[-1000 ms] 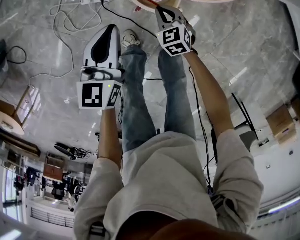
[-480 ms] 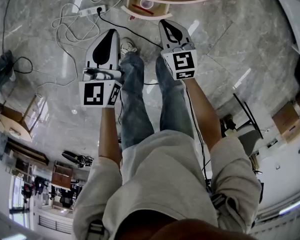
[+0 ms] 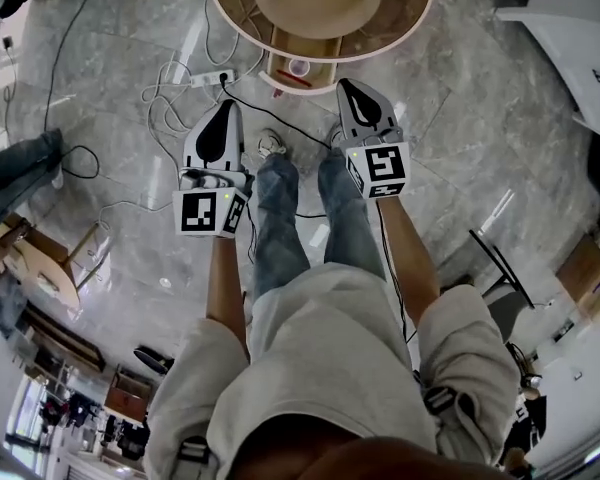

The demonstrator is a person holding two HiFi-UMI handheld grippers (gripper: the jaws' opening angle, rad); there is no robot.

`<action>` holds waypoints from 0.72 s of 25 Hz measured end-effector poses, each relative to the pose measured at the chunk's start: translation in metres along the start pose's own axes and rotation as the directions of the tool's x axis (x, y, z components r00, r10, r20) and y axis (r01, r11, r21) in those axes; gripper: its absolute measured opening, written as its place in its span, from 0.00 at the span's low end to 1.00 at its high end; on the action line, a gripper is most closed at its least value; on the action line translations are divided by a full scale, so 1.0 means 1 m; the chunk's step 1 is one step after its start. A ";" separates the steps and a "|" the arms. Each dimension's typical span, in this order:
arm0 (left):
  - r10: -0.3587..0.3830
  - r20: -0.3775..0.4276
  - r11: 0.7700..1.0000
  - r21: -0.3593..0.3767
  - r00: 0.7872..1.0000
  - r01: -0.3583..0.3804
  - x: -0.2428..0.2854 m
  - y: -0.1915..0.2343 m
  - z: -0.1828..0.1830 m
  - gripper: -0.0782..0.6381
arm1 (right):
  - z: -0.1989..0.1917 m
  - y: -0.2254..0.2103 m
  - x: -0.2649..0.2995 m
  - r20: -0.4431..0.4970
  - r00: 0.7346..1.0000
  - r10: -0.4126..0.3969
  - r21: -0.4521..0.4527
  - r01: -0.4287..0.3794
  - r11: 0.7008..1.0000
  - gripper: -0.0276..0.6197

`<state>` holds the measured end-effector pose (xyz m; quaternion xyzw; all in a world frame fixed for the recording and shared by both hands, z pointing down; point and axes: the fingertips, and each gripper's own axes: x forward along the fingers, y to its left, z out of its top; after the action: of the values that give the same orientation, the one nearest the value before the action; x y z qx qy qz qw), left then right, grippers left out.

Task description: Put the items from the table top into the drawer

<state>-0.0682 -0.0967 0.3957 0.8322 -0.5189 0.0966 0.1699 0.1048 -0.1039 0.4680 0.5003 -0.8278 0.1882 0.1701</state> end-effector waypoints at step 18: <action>-0.013 0.171 0.992 0.128 0.985 -0.009 -0.094 -0.039 0.177 0.13 | 0.196 0.013 -0.152 0.214 0.972 -0.098 -0.056 0.113 0.992 0.08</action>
<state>-0.0778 -0.0701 0.1934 0.8471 -0.5235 0.0575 0.0708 0.1421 -0.0771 0.2240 0.5546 -0.8193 0.0966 0.1083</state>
